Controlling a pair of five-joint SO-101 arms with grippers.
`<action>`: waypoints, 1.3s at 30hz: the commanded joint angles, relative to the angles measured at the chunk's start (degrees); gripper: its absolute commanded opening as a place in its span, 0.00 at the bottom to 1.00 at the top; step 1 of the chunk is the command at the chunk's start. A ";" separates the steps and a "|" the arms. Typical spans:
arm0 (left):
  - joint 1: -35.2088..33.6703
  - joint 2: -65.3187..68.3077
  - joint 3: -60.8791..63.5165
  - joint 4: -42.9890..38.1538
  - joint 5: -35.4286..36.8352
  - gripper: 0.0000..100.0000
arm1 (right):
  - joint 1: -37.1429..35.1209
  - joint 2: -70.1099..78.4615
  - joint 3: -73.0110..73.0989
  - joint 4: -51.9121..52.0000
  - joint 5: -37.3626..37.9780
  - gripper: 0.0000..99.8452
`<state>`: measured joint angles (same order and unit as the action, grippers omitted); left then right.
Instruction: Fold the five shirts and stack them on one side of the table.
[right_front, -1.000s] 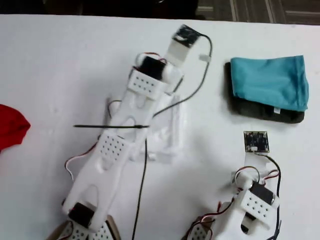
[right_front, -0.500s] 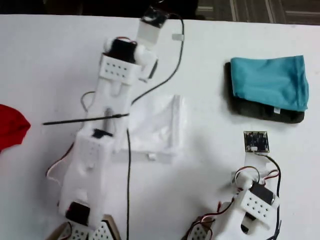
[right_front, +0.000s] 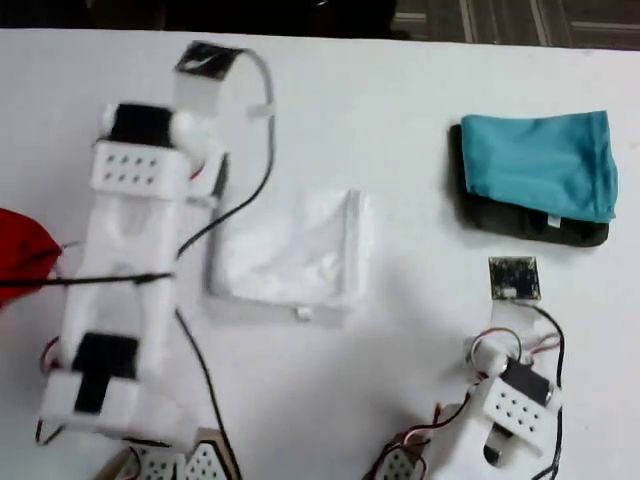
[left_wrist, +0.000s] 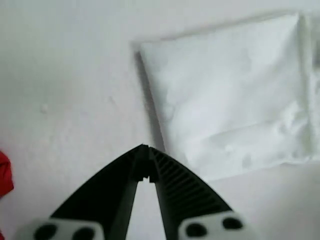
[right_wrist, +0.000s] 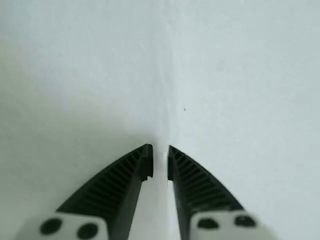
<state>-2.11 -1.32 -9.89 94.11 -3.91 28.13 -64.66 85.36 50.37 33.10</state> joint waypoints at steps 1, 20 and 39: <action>-4.04 -9.85 13.14 -6.07 0.00 0.03 | -7.87 -0.75 -10.29 7.52 -0.26 0.15; -22.07 -27.60 55.52 -32.62 -12.04 0.03 | -39.43 27.91 -48.97 14.37 -10.64 0.18; -23.47 -27.60 72.40 -51.52 -11.96 0.03 | -55.60 70.55 -80.00 24.40 -32.18 0.27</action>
<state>-25.14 -27.08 61.23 45.58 -15.69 -24.88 3.21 8.35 74.02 3.82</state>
